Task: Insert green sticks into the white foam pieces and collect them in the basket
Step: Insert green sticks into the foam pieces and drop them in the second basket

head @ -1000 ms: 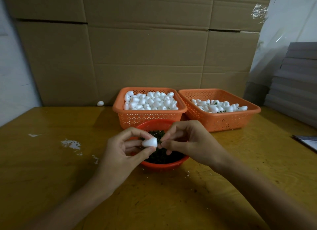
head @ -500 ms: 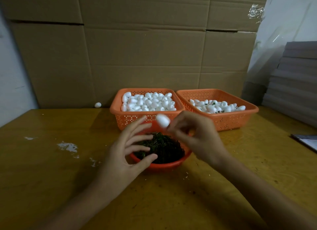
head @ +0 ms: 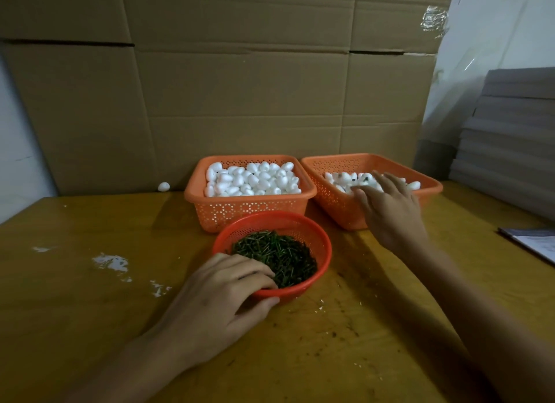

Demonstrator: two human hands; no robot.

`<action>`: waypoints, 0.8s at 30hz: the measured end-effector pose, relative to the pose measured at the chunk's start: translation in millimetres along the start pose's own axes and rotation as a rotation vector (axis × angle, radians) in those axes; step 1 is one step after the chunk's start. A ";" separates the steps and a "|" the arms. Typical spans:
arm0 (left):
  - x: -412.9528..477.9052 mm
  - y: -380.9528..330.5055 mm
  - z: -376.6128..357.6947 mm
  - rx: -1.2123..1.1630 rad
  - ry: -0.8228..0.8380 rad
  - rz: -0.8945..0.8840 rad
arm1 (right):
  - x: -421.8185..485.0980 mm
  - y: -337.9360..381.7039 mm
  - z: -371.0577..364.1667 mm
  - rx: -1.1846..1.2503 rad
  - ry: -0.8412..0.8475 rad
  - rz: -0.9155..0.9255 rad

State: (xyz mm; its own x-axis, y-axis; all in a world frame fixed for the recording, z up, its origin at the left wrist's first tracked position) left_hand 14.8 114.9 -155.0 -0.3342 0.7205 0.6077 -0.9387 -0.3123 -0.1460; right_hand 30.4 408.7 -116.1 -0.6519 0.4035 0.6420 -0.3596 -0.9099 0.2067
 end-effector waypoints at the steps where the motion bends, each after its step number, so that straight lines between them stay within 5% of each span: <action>1: 0.5 -0.4 0.3 -0.003 -0.003 0.002 | -1.3 4.7 7.7 0.040 -0.062 0.014; 5: -0.8 1.4 2.6 -0.044 -0.022 0.029 | -18.4 64.4 40.8 0.215 -0.237 0.229; 11: 3.5 3.0 8.6 -0.174 -0.089 0.043 | -82.6 161.1 22.2 0.352 0.166 0.639; 18: -1.3 32.2 27.6 -0.481 -0.396 0.304 | -82.9 156.9 14.4 0.644 0.328 0.441; 24: -3.1 37.7 30.2 -0.708 -0.493 0.380 | -79.5 148.8 9.9 0.815 0.372 0.272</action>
State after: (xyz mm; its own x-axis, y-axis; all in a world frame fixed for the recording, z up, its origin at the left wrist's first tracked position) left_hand -17.0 82.2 -138.8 -0.7073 0.2540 0.6597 -0.6610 0.0930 -0.7446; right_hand 35.3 240.2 -129.1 -0.8672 0.0434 0.4961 0.3240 -0.7074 0.6282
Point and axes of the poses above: each hand's wrist, its own x-axis towards the middle knuckle, its own z-axis out of the back of the hand, y = z × x, the point moved 9 cm from there along x, towards the middle knuckle, and after that the axes turned 8 degrees about -y, right-handed, at the moved point
